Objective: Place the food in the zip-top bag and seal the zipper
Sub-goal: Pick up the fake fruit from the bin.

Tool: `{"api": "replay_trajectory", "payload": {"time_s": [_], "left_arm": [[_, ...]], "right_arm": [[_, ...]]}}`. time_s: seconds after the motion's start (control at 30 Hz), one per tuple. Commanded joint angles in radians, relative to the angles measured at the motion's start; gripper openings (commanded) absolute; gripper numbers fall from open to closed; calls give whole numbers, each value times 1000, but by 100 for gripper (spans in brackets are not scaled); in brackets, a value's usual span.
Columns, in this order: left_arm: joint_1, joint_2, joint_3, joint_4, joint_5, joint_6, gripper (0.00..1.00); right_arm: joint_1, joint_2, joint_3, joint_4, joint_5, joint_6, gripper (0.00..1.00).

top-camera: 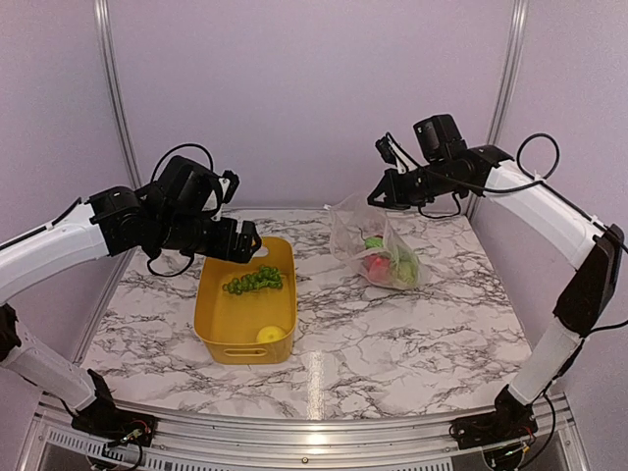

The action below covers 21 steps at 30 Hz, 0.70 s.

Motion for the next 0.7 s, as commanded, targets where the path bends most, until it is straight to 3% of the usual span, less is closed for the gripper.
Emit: {"api": "replay_trajectory", "payload": {"time_s": [0.0, 0.17, 0.3, 0.67], "left_arm": [[27, 69, 18, -238, -121, 32, 99], [33, 53, -44, -133, -6, 67, 99], [33, 112, -21, -161, 172, 94, 98], [33, 220, 2, -210, 303, 40, 88]], "right_arm": [[10, 12, 53, -5, -25, 0, 0], [10, 10, 43, -14, -34, -9, 0], [10, 7, 49, -26, -26, -19, 0], [10, -26, 5, -7, -32, -9, 0]]}}
